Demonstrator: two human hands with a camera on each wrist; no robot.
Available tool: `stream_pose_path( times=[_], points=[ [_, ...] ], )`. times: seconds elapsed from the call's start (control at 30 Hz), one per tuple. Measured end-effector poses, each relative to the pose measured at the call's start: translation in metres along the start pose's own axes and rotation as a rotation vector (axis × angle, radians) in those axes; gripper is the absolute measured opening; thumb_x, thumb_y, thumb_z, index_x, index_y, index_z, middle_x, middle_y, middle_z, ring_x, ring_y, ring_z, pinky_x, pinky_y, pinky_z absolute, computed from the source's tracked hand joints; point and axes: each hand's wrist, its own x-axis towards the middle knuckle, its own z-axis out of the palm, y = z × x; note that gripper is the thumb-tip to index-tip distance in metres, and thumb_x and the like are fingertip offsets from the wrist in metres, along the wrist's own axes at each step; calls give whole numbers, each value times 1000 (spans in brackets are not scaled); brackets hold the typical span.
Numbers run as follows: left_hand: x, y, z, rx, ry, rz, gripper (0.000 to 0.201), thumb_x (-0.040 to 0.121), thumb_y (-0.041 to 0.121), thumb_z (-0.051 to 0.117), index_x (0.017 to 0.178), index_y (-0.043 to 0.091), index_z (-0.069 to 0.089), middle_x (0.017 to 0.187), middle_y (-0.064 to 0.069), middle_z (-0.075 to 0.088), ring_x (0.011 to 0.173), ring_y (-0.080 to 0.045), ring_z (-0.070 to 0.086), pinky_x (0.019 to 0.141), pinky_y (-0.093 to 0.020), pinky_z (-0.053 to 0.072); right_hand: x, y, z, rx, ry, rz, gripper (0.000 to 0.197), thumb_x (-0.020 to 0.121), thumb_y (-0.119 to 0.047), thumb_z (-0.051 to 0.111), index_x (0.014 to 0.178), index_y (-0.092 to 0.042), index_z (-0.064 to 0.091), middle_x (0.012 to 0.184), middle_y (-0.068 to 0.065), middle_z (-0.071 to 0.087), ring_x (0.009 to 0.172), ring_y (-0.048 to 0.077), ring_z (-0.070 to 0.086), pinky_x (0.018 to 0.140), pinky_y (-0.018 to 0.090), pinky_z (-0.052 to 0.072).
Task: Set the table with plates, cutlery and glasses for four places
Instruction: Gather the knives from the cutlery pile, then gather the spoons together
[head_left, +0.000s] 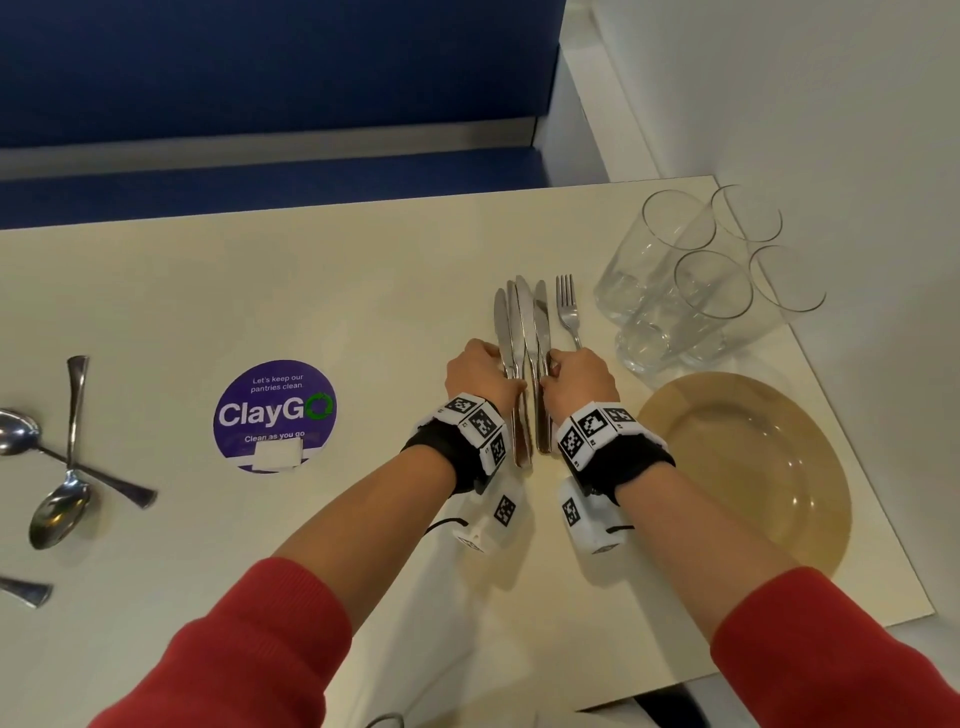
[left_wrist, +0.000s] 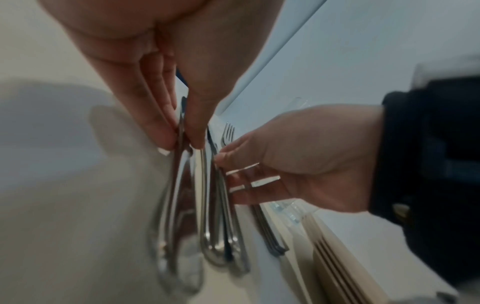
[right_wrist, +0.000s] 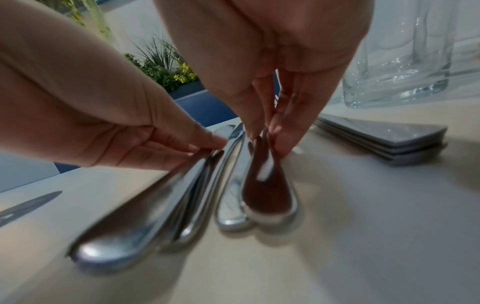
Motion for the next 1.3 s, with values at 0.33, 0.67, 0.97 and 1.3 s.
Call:
stream_pose_path(
  times=[0.33, 0.67, 0.97, 1.3],
  points=[
    [4, -4, -1, -18, 22, 19, 41, 76, 22, 75, 113, 14, 60, 110, -7, 67, 101, -21, 63, 76, -22, 43, -1, 0, 4, -63, -4, -41, 26, 92, -27, 54, 109, -9, 61, 113, 14, 54, 100, 34, 60, 80, 36, 48],
    [3, 2, 4, -22, 28, 33, 41, 85, 17, 63, 121, 6, 49, 116, -13, 63, 105, -28, 61, 86, -31, 47, -1, 1, 0, -68, 14, -37, 24, 90, -20, 51, 109, -8, 62, 115, 15, 53, 103, 34, 58, 80, 36, 47],
    [7, 1, 3, 25, 15, 40, 40, 84, 19, 65, 122, 7, 55, 118, -11, 64, 111, -23, 59, 89, -26, 44, -3, 0, 0, -87, 7, -46, 27, 89, -20, 52, 111, -7, 61, 116, 16, 51, 104, 34, 57, 79, 37, 48],
    [-2, -9, -24, -96, -17, 14, 36, 86, 25, 62, 118, 10, 55, 108, -11, 69, 91, -26, 70, 88, -31, 53, -21, -22, -5, -60, 114, -140, 37, 90, -25, 54, 125, -13, 56, 125, 12, 47, 120, 29, 43, 89, 38, 45]
  ],
)
